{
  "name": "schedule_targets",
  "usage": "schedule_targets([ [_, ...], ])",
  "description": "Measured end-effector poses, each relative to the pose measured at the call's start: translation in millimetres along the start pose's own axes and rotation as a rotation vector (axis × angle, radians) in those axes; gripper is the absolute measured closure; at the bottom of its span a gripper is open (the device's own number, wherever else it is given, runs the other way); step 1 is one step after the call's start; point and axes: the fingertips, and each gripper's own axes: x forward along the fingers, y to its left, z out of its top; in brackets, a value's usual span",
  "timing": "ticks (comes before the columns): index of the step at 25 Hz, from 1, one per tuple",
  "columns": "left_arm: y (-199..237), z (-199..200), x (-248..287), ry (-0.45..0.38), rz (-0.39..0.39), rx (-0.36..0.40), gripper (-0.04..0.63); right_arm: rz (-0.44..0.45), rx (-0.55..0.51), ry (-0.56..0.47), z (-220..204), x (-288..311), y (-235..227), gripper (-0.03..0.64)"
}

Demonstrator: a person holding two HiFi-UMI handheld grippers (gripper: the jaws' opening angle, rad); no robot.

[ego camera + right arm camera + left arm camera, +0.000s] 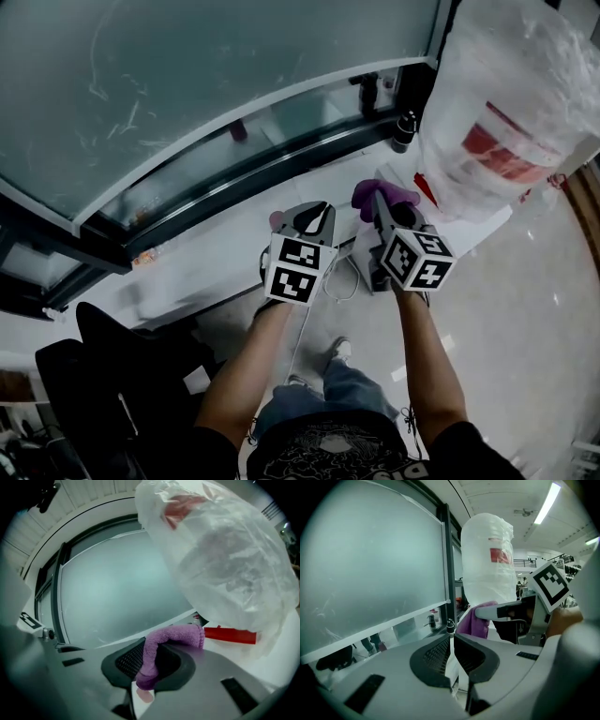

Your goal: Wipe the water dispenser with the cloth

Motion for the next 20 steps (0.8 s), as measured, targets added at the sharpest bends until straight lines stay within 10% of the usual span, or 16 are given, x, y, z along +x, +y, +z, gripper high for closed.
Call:
schedule_targets([
  [20, 33, -129, 68, -0.128, -0.038, 0.060, 0.551, -0.103, 0.169, -0.282, -67, 57, -61, 0.572],
])
